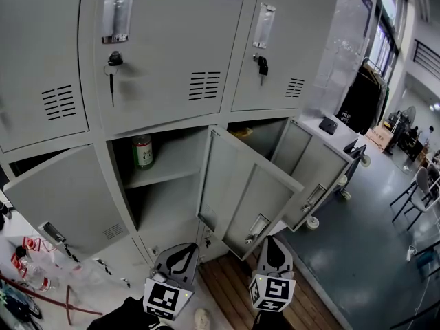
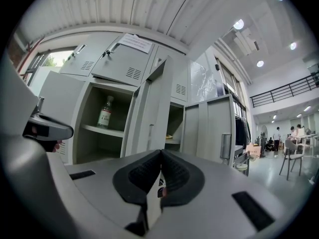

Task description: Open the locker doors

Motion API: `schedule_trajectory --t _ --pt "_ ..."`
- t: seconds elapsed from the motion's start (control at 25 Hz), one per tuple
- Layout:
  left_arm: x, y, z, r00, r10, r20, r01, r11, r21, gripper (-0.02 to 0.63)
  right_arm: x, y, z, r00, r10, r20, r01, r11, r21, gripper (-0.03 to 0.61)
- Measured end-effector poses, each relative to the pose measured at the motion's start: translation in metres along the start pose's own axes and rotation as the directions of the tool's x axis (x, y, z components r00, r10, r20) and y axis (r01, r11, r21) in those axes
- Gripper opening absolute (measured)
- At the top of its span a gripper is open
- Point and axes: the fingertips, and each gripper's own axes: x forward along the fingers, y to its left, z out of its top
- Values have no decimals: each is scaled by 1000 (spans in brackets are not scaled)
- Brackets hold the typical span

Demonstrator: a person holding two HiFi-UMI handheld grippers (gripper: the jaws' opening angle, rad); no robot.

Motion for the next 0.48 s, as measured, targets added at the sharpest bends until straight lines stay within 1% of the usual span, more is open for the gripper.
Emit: schedule_trajectory --t 0.28,0.48 --pt "0 -1 1 1000 1 0 -1 1000 0 25 -1 1 0 1000 2 -2 -2 1000 -13 15" --pt "-6 4 4 1000 12 10 -12 1000 -4 25 -12 10 11 1000 13 18 -13 1000 -24 15"
